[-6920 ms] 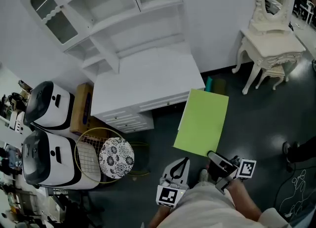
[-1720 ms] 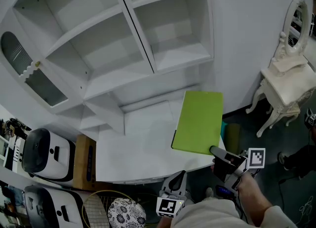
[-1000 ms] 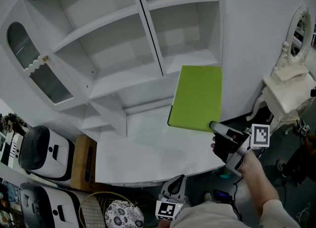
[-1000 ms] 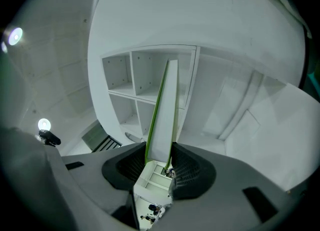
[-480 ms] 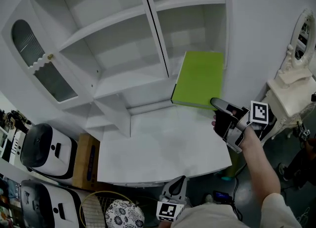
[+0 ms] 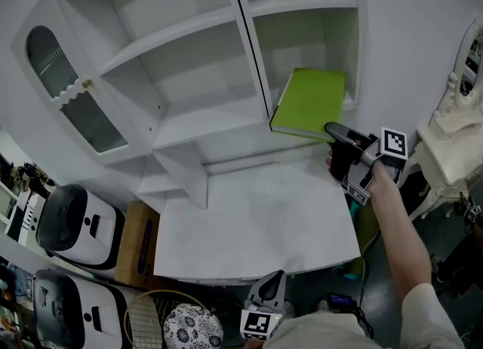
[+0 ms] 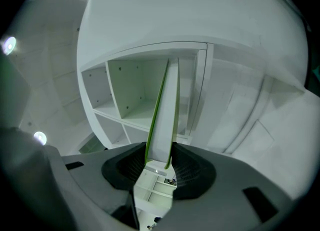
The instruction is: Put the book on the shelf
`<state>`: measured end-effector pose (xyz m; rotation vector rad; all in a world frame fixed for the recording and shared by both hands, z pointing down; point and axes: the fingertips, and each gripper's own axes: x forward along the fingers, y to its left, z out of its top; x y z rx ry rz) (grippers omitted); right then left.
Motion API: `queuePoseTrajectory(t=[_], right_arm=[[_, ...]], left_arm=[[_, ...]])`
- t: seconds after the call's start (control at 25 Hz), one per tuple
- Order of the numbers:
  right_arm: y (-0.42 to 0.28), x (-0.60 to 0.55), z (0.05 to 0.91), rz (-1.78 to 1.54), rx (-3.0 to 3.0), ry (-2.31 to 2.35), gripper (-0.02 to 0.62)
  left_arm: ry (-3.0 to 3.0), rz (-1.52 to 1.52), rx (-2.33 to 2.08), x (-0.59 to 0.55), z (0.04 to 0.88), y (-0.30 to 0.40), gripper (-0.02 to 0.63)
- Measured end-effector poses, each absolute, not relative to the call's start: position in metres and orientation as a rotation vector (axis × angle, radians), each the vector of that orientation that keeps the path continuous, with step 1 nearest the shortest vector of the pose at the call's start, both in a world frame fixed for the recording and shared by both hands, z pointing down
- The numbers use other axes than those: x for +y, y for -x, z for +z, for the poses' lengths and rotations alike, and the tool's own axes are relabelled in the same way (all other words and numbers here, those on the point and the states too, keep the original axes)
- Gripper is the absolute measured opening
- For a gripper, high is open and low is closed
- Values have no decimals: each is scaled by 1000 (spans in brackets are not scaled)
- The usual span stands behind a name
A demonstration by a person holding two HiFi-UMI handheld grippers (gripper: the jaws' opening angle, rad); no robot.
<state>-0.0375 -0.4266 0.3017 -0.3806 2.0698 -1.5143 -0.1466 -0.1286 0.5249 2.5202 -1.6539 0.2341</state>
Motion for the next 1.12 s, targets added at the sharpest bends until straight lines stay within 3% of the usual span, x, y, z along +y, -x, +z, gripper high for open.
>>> queuePoseTrajectory(t=[1.12], right_arm=[[35, -512, 326, -1634, 1842, 455, 164]], left_arm=[[-2489, 227, -1717, -132, 518, 160, 3]])
